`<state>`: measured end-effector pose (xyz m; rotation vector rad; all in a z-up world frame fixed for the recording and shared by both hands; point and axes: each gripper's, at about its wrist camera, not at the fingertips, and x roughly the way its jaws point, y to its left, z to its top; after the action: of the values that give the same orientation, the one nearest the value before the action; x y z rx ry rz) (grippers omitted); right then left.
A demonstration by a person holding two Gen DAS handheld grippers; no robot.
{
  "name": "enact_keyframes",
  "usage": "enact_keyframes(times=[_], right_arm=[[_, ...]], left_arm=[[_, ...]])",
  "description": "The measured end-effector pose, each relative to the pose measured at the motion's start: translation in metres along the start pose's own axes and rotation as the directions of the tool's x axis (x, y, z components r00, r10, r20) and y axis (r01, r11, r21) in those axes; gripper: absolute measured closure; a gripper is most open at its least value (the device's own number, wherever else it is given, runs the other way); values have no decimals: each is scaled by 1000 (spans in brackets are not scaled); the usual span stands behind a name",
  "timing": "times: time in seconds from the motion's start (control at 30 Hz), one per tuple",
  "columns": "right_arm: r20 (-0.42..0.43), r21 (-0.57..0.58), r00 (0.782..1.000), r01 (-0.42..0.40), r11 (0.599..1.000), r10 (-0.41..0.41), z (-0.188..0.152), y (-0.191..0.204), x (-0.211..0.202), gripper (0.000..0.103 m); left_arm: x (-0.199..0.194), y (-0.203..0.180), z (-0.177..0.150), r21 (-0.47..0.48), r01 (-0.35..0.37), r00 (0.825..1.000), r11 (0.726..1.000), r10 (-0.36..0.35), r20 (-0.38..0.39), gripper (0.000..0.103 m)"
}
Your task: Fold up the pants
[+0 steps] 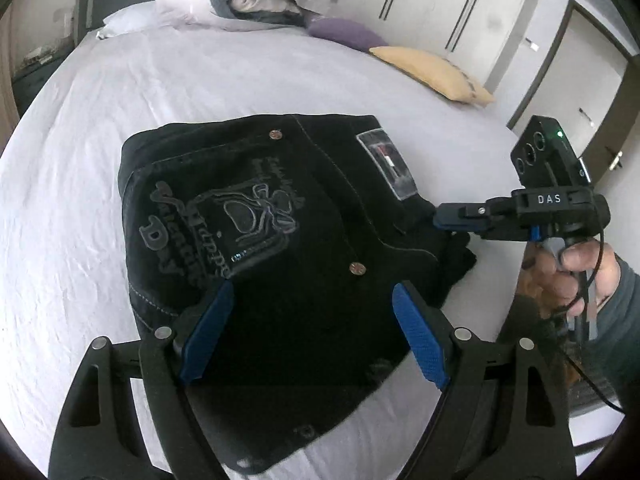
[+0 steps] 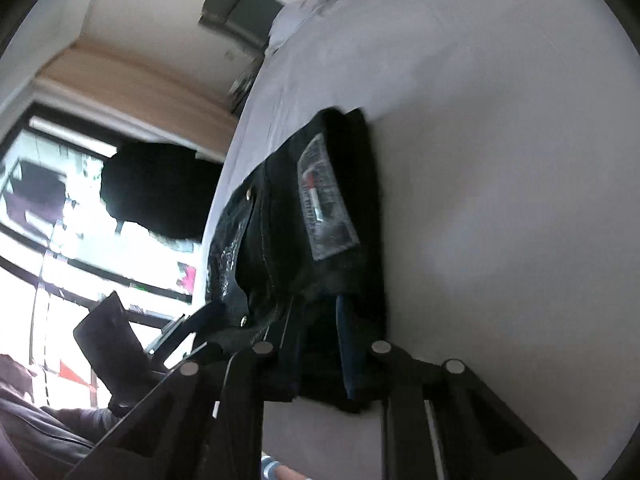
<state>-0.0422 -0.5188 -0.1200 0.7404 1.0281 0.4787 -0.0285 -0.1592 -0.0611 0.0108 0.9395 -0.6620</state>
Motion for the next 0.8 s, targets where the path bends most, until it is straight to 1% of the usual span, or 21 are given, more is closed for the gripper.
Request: enact_keyframes(times=[0.03, 0.07, 0.1, 0.13, 0.17, 0.23, 0.27, 0.3, 0.33, 0.4, 0.47, 0.53, 0.6, 0.63, 0.67, 0.7, 0.73, 0.8], right_arm=[[11, -6, 1000, 18, 1000, -18, -3, 0, -7, 85], [17, -11, 999, 39, 999, -39, -4, -1, -13, 79], [19, -10, 998, 67, 998, -66, -3, -1, -16, 61], [22, -4, 995, 97, 995, -97, -5, -2, -22, 58], [34, -2, 994, 104, 995, -104, -3, -2, -28, 58], [65, -13, 995, 80, 997, -79, 0, 2, -45, 56], [78, -22, 995, 69, 997, -67, 4, 5, -51, 52], [83, -22, 995, 59, 998, -57, 8, 5, -54, 43], [87, -19, 995, 46, 999, -44, 13, 8, -53, 37], [88, -11, 996, 32, 999, -31, 25, 10, -50, 37], [79, -15, 997, 20, 1000, -19, 36, 11, -40, 37], [50, -12, 998, 23, 1000, -23, 44, 11, -25, 37], [13, -1, 1000, 28, 1000, -28, 49, 7, -12, 37], [-12, 0, 999, 30, 1000, -30, 52, 5, -3, 37], [-33, 0, 999, 35, 999, -35, 54, 3, 4, 37], [-51, 1, 998, 47, 999, -47, 56, 1, 9, 37], [-70, 2, 996, 63, 998, -63, 58, -2, 16, 37], [-71, 1, 996, 55, 999, -54, 61, -4, 18, 37]], left_arm=[[-2, 2, 4, -15, 24, 1000, 1000, -24, 7, 22], [-5, 5, 5, -28, 44, 999, 999, -44, 13, 22], [-10, 9, 8, -42, 57, 998, 997, -57, 19, 22], [-18, 14, 9, -63, 64, 997, 996, -62, 37, 22], [-27, 21, 9, -86, 69, 996, 994, -64, 63, 22], [-44, 39, 10, -151, 63, 992, 987, -46, 114, 22], [-48, 51, 12, -185, 65, 991, 981, -41, 128, 20], [-51, 65, 14, -222, 69, 991, 973, -40, 131, 18], [-51, 80, 15, -260, 69, 991, 963, -37, 126, 18], [-47, 104, 16, -332, 84, 993, 940, -52, 104, 18], [-37, 124, 17, -404, 119, 993, 907, -99, 70, 18], [-26, 136, 18, -452, 125, 992, 883, -123, 34, 18], [-11, 138, 22, -462, 129, 989, 877, -147, -4, 17], [0, 140, 22, -466, 140, 984, 874, -174, -29, 17], [9, 141, 22, -474, 138, 981, 870, -186, -55, 18], [16, 143, 21, -483, 122, 980, 867, -182, -79, 18], [20, 143, 23, -481, 122, 980, 868, -182, -80, 18], [22, 143, 29, -474, 137, 980, 870, -190, -65, 18]])
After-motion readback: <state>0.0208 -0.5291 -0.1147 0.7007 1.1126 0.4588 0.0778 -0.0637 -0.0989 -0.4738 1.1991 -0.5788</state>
